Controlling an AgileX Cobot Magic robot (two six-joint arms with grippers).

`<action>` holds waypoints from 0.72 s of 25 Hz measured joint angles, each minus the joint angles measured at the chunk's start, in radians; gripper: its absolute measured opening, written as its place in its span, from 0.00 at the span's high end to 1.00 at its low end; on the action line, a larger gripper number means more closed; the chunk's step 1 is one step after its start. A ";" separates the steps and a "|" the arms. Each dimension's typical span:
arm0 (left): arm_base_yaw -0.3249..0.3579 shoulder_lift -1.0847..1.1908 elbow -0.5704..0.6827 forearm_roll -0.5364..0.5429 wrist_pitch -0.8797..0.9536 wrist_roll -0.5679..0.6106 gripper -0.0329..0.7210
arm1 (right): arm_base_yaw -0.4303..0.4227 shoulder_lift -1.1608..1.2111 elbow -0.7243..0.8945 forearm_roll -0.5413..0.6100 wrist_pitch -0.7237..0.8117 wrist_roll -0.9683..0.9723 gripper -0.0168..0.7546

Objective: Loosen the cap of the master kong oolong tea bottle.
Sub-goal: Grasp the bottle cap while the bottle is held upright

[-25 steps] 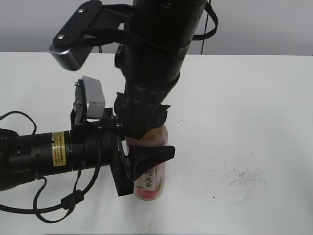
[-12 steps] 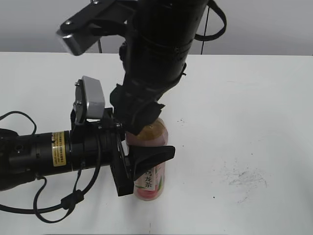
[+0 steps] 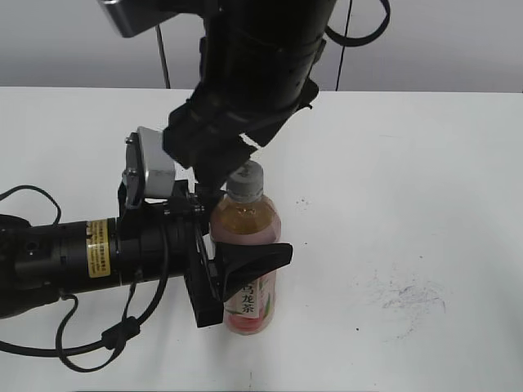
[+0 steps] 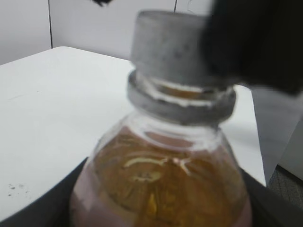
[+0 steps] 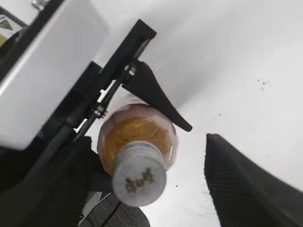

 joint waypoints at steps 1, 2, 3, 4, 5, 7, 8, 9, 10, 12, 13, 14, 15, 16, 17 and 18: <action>0.000 0.000 0.000 0.000 0.000 0.000 0.37 | 0.000 0.000 0.000 -0.010 0.001 0.015 0.26; 0.000 0.000 0.000 0.000 0.000 0.000 0.37 | 0.000 0.000 0.000 -0.010 0.001 0.024 0.26; 0.000 0.000 0.000 0.000 0.000 0.000 0.37 | 0.000 0.000 0.000 -0.010 0.002 0.030 0.26; 0.000 0.000 0.000 0.000 0.000 0.000 0.37 | 0.000 0.000 0.000 -0.010 0.002 0.033 0.26; 0.000 0.000 0.000 0.000 0.000 0.000 0.37 | 0.000 0.000 0.000 -0.005 0.003 0.035 0.26; 0.000 0.000 0.000 0.000 0.000 0.000 0.37 | 0.000 0.000 0.000 0.002 0.003 0.038 0.26; 0.000 0.000 0.000 0.000 0.000 0.000 0.37 | 0.000 0.000 0.000 0.006 0.003 0.038 0.26; 0.000 0.000 0.000 0.000 0.000 0.000 0.37 | 0.000 0.000 0.000 0.010 0.003 0.039 0.26; 0.000 0.000 0.000 0.000 0.000 0.000 0.37 | 0.000 0.000 0.000 0.013 0.003 0.040 0.26; 0.000 0.000 0.000 0.000 0.000 0.000 0.37 | 0.000 0.000 0.000 0.018 0.003 0.042 0.26; 0.000 0.000 0.000 0.000 0.000 0.000 0.37 | 0.000 0.000 0.000 0.019 0.003 0.042 0.26; 0.000 0.000 0.000 0.000 0.000 0.000 0.37 | 0.000 0.000 0.000 0.020 0.003 0.042 0.26; 0.000 0.000 0.000 0.000 0.000 0.000 0.37 | 0.000 -0.002 0.000 0.021 0.003 0.043 0.26; 0.000 0.000 0.000 0.000 0.000 0.000 0.37 | 0.000 -0.004 0.000 0.023 0.003 0.043 0.26; 0.000 0.000 0.000 0.000 0.000 0.000 0.37 | -0.001 -0.009 0.000 0.023 0.003 0.043 0.26; 0.000 0.000 0.000 0.000 0.000 0.000 0.37 | -0.003 -0.012 0.000 0.023 0.003 0.044 0.26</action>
